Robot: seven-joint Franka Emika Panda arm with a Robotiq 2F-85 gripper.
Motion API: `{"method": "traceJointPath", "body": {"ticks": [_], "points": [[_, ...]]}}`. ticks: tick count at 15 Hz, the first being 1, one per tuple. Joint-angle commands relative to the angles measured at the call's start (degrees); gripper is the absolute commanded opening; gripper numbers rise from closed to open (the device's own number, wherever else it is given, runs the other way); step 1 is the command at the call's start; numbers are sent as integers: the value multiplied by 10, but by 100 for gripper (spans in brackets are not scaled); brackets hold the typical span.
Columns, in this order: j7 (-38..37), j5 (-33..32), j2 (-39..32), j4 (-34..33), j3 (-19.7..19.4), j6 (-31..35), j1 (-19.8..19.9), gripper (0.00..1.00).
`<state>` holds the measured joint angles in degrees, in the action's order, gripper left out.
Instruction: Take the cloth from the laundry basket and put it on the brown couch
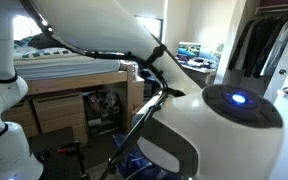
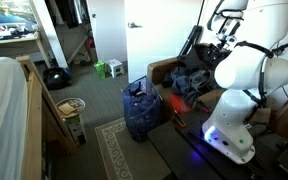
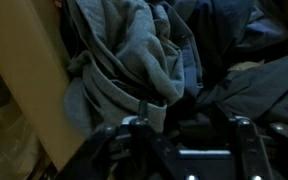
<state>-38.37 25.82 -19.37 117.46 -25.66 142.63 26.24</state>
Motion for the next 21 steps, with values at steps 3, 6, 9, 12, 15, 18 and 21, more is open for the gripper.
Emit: {"method": "traceJointPath", "body": {"ticks": [3, 6, 9, 12, 15, 18, 21], "points": [[26, -69, 124, 39, 4, -44, -32, 100], [45, -101, 188, 61, 18, -73, -51, 100], [80, -107, 246, 79, 38, -121, -63, 100], [109, -106, 293, 92, 57, -176, -71, 100], [131, -110, 330, 107, 78, -226, -80, 100], [130, -120, 358, 123, 103, -260, -87, 100], [134, -134, 388, 141, 123, -290, -94, 100]]}}
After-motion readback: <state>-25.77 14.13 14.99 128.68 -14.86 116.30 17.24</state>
